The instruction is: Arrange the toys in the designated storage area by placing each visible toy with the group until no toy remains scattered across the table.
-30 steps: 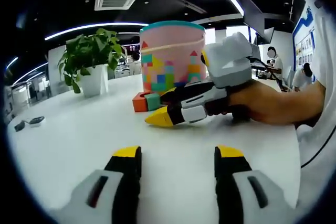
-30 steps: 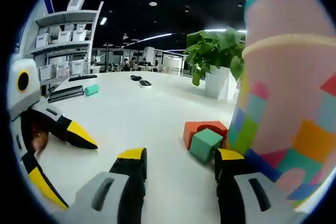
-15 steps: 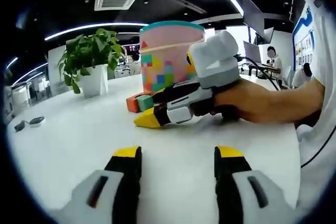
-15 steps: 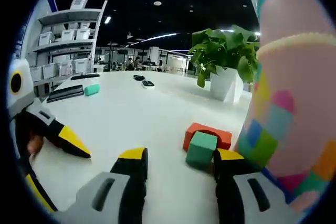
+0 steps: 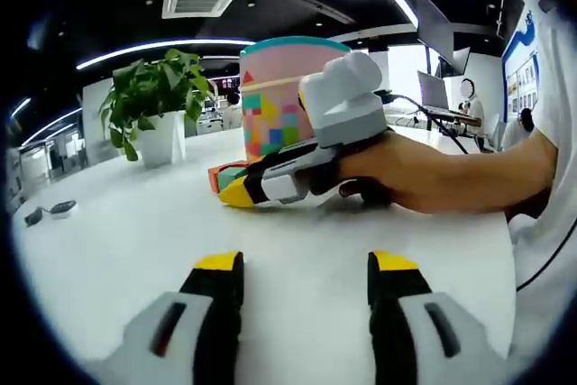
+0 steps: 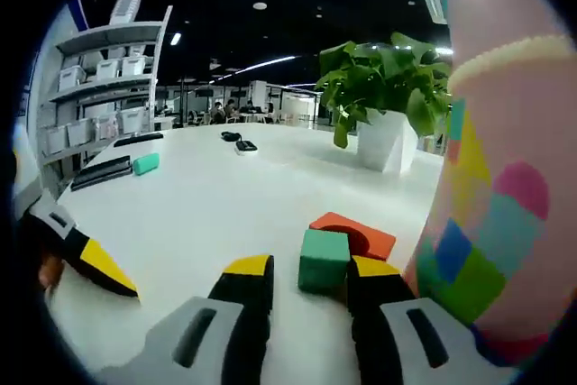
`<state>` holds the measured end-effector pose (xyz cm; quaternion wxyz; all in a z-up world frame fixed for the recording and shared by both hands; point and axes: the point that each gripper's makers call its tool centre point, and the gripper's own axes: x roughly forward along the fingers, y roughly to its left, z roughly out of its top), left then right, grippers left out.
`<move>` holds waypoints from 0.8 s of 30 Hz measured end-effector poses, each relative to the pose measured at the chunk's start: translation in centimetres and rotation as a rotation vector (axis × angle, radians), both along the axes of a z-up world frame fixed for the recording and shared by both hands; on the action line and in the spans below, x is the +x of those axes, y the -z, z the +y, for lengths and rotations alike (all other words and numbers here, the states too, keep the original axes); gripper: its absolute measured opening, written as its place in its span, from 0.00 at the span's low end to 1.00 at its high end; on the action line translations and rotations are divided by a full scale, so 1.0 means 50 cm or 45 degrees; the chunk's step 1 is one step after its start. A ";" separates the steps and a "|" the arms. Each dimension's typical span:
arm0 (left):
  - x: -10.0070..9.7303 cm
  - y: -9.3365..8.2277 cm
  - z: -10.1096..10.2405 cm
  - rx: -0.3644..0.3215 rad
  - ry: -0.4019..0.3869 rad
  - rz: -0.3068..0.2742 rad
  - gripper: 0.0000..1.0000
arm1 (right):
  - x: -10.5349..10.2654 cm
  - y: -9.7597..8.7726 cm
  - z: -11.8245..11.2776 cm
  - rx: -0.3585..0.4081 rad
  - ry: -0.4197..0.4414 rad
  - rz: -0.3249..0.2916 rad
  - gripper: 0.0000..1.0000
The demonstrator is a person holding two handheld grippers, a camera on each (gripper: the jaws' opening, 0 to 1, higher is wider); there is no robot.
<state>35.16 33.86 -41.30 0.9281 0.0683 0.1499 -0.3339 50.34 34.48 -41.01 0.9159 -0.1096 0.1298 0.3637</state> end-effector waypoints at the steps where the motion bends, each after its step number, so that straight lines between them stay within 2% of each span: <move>1: 0.000 0.000 0.000 0.001 0.000 0.000 0.57 | -0.001 0.000 0.001 -0.001 0.000 -0.001 0.34; 5: 0.000 0.000 0.001 0.001 0.000 0.000 0.56 | 0.006 -0.004 0.009 -0.008 -0.011 -0.030 0.32; 11: 0.000 0.001 0.001 0.001 -0.002 0.000 0.56 | 0.005 -0.010 0.014 -0.001 -0.023 -0.054 0.23; 24: 0.000 0.001 0.001 -0.002 -0.005 0.001 0.56 | -0.006 -0.010 0.021 0.039 -0.068 -0.042 0.21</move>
